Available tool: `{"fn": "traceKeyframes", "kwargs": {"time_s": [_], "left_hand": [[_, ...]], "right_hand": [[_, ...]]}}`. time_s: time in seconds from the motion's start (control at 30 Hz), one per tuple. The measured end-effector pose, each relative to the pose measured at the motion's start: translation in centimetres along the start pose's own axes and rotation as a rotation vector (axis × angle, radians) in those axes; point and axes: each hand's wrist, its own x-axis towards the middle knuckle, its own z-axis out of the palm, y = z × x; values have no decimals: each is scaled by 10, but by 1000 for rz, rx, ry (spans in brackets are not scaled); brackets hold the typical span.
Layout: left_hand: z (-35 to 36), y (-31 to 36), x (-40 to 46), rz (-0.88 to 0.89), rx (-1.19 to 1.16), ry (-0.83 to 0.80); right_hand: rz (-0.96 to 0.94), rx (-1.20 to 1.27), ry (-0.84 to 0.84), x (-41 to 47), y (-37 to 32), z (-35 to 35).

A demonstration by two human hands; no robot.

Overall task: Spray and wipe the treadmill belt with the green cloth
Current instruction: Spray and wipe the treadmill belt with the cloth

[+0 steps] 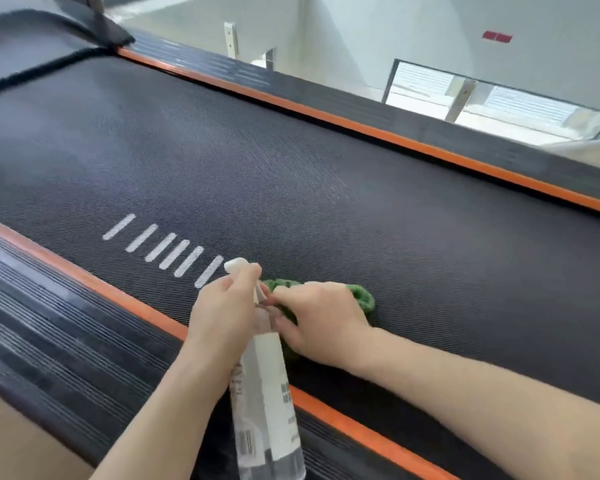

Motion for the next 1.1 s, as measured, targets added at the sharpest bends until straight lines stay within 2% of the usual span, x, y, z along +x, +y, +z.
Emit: {"fn": "traceKeyframes", "kwargs": {"time_s": [0.07,0.1,0.17,0.23,0.3,0.47,0.6,0.73,0.83,0.97,1.1], "left_hand": [[-2,0,0,-18,-14,-11],[-4,0,-1,-19,-3,-10],[-4,0,-2,-2,14,-24],[-4,2,-2,12,41,-47],[-6,5,4,-7,29,-46],[-12,8,22,-59,-45,19],[-15,5,28,-59,-34,27],[-21,2,32,-53,3,59],[-22,0,36,-76,-17,64],[-22,-3,38,-76,-28,43],[-20,4,26,-3,42,26]], "right_hand": [[44,-92,18,18,39,-2],[167,-141,46,34,63,-1],[536,-180,41,65,106,-9],[723,-169,59,73,120,-7],[671,-159,42,58,99,-2],[119,-20,36,-21,18,-6],[-108,-11,53,10,16,5],[28,-61,87,116,-9,33],[176,-122,18,175,-12,42],[357,-161,57,162,36,36],[735,-236,71,119,136,2]]}}
